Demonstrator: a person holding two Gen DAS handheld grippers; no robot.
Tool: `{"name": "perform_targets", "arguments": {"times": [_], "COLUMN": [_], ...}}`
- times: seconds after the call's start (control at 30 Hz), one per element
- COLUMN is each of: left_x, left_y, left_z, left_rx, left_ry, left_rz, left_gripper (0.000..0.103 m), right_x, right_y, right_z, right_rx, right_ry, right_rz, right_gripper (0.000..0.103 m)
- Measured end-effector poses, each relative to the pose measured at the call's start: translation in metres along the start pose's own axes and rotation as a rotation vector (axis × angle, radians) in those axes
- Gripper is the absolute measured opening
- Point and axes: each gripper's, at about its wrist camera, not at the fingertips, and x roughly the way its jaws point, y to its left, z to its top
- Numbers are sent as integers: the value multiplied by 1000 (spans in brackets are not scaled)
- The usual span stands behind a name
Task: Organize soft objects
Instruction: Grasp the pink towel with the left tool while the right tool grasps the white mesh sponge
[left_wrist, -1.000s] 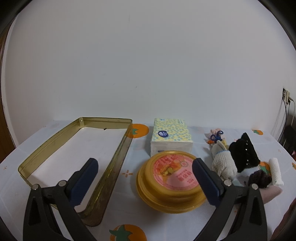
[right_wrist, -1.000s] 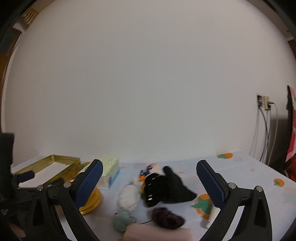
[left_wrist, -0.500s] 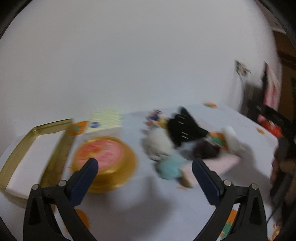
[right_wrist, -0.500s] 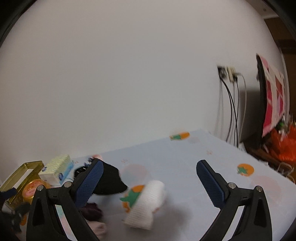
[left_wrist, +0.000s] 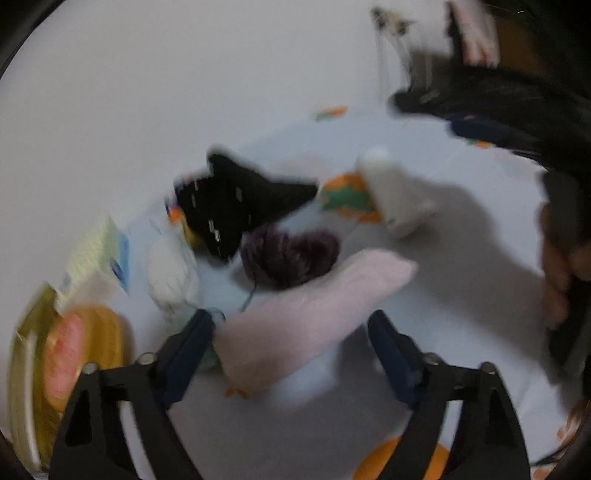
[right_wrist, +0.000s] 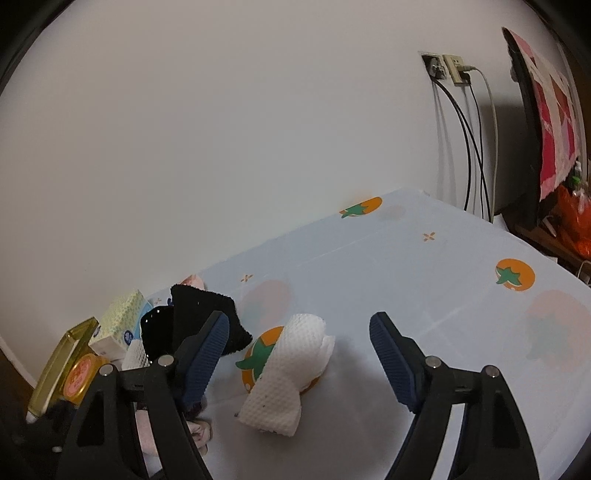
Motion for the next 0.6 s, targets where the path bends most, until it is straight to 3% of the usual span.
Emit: {"name": "perform_targets", "arguments": {"times": [0.03, 0.07, 0.1, 0.13, 0.2, 0.23, 0.43, 0.6], "left_x": [0, 1, 3, 3, -4, -7, -53, -75], "left_y": [9, 15, 23, 27, 35, 38, 42, 49], "left_z": [1, 0, -2, -3, -6, -8, -22, -33], "left_rx": [-59, -98, -146, -168, -207, -213, -205, -192], "left_ry": [0, 0, 15, 13, -11, -18, -196, -266], "left_rz": [-52, -75, -93, -101, -133, -144, -217, -229], "left_gripper": [71, 55, 48, 45, 21, 16, 13, 13], "right_x": [1, 2, 4, 6, 11, 13, 28, 48], "right_y": [-3, -6, -9, -9, -9, -6, 18, 28], "right_z": [1, 0, 1, 1, -1, -2, -11, -16], "right_rx": [17, 37, 54, 64, 73, 67, -52, -116], "right_ry": [5, 15, 30, 42, 78, 93, 184, 276], "right_rz": [5, 16, 27, 35, 60, 70, 94, 38], "right_gripper": [81, 81, 81, 81, 81, 81, 81, 77]}}
